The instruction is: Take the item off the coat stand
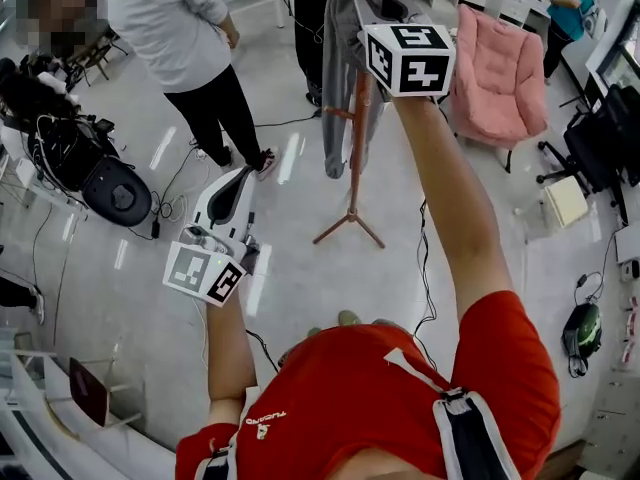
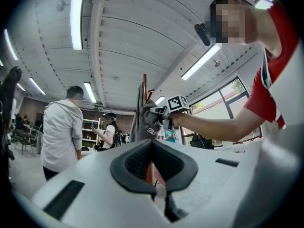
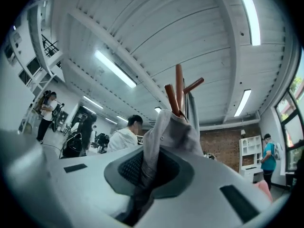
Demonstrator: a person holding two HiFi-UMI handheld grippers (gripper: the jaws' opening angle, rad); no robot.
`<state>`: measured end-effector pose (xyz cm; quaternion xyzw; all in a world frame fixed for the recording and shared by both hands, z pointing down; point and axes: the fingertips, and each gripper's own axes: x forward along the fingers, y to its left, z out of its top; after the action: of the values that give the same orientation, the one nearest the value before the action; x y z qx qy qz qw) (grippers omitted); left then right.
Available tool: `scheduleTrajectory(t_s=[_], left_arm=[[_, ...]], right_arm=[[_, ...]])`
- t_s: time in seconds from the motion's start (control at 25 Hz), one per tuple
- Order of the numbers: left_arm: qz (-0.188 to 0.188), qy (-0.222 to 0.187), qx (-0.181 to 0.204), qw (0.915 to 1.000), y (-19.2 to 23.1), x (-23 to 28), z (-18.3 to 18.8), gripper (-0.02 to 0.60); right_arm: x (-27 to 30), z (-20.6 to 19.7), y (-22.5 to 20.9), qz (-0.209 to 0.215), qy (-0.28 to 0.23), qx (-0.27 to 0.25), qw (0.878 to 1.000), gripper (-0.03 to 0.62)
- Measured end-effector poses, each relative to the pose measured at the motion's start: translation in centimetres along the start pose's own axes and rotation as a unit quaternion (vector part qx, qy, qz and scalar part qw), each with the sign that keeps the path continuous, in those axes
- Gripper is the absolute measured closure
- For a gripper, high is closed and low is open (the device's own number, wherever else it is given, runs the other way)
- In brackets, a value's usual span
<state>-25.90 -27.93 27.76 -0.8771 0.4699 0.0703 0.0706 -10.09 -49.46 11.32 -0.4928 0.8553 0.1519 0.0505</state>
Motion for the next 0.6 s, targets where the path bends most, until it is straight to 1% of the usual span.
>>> scheduleTrajectory(t_s=[0.12,0.28,0.48,0.6], left_arm=[[-0.009,-0.003,-0.002,1.0,0.0,0.9,-0.3,0.572],[-0.021,-0.007,-0.002,0.9998,-0.5,2.3,-0.5,0.572],[-0.036,-0.01,-0.006,0.9993,-0.2,2.8,-0.1,0.572],[-0.043,-0.013,-0.008,0.9989,-0.3,2.8,0.0,0.572]], right_arm=[[-0.7,2.6,-0.9,-0.006,-0.026,-0.027,0.999,0.557],[-2.0,5.7,-1.7,0.0,-0.058,-0.043,0.997,0.557],[-4.0,10.1,-0.1,0.009,-0.099,-0.063,0.993,0.559],[-6.0,12.0,1.2,0.021,-0.121,-0.067,0.99,0.559]])
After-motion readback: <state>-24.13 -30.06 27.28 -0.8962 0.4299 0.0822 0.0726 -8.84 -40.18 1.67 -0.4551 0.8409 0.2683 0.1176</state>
